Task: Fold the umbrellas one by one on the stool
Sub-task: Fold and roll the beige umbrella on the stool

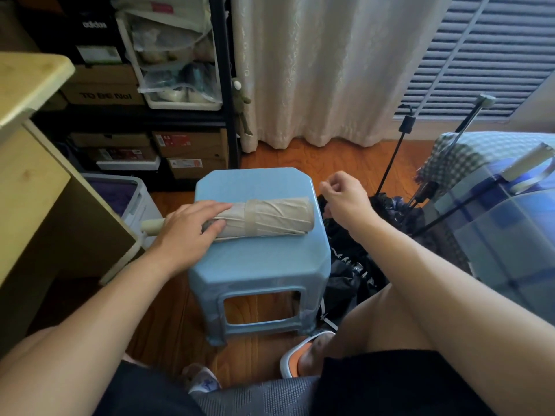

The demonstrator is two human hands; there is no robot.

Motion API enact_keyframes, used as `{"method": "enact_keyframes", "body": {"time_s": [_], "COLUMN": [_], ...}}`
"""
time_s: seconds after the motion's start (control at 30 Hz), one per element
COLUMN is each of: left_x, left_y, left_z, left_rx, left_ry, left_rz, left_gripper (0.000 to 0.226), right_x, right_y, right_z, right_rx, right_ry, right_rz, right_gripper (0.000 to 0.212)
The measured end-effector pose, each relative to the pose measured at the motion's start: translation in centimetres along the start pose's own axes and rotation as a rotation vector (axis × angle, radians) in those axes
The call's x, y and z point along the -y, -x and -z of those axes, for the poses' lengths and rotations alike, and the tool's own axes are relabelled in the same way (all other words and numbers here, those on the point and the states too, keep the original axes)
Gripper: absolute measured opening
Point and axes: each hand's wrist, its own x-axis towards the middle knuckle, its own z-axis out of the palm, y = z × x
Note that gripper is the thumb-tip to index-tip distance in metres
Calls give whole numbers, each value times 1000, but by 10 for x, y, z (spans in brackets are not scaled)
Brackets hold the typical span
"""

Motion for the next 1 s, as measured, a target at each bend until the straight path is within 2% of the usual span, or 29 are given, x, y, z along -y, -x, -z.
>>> {"method": "enact_keyframes", "body": {"time_s": [0.03,0.07,0.13,0.2,0.3,0.43,0.5,0.6,0.67,0.73,0.83,1.0], "left_x": [0,0,1,3,7,8,8,10,10,10,11,12], "left_y": [-2,-2,0,2,4,11,14,17,16,15,14,15], "left_z": [0,-1,-2,-5,-10,-17,-20,-22,-23,-22,-22,-22], "left_rx": [-1,-3,-11,-20,-57,-109,-122,-135,-134,-130,-130,-138], "left_ry": [11,19,31,31,19,-12,-10,-7,-6,-2,-3,6], "left_rz": [10,14,10,-1,-20,-67,-71,-86,-86,-78,-88,-98], "left_gripper": [51,51,50,49,46,45,48,50,48,48,52,53], "right_x": [2,3,0,-4,2,1,0,0,-2,-4,-9,-6], "right_y": [7,14,25,28,24,23,24,19,15,17,19,18], "right_z": [3,4,-2,-12,-16,-17,-15,-3,5,7,4,5], "right_rx": [-32,4,122,148,121,139,61,-19,35,125,147,158], "right_ry": [57,117,271,334,275,113,45,84,171,258,286,155], "right_rz": [152,271,371,340,251,-12,-80,6,163,242,257,158], "right_gripper": [9,7,3,9,13,18,14,8,13,15,16,14]}}
